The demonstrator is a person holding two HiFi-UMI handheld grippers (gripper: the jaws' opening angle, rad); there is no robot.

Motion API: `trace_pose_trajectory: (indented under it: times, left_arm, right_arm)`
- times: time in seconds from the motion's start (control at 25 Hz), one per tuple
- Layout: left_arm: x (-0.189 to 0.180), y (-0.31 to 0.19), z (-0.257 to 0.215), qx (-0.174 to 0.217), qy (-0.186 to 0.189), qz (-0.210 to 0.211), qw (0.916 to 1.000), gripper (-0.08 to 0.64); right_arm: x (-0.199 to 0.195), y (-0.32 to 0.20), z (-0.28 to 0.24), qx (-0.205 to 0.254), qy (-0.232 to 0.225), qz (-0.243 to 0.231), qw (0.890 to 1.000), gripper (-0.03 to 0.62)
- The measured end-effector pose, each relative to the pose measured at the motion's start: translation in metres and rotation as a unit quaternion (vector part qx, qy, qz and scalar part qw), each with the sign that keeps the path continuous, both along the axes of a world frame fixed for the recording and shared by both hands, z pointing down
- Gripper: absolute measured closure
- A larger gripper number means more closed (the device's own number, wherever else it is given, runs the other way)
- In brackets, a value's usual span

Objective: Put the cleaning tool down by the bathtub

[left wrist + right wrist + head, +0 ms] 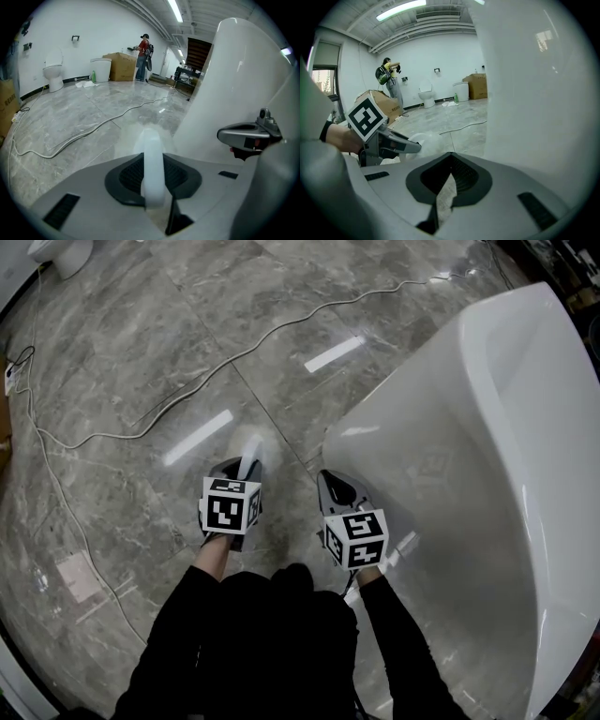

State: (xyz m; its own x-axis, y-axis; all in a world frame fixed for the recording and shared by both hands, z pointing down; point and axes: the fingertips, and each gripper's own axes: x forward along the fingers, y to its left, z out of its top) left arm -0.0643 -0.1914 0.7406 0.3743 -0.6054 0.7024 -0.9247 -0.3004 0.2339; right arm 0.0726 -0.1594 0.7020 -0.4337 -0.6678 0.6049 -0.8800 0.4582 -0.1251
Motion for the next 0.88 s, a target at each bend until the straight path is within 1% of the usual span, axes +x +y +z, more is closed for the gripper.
trace_pose_trajectory:
  times: [0.52, 0.72, 0.88]
  left_arm:
    - [0.006, -0.015, 0.032, -0.01, -0.005, -0.007, 0.9999, 0.465]
    - [0.007, -0.021, 0.045, -0.022, 0.003, -0.017, 0.9996, 0.465]
    - [0.01, -0.023, 0.058, -0.03, 0.001, -0.015, 0.9994, 0.465]
  right_arm:
    - [-0.004, -0.015, 0.034, -0.02, 0.0, 0.0, 1.0, 0.592]
    - [-0.01, -0.02, 0.051, -0.034, -0.005, 0.003, 0.999, 0.592]
    - [-0.015, -0.022, 0.063, -0.04, 0.004, 0.0, 0.999, 0.592]
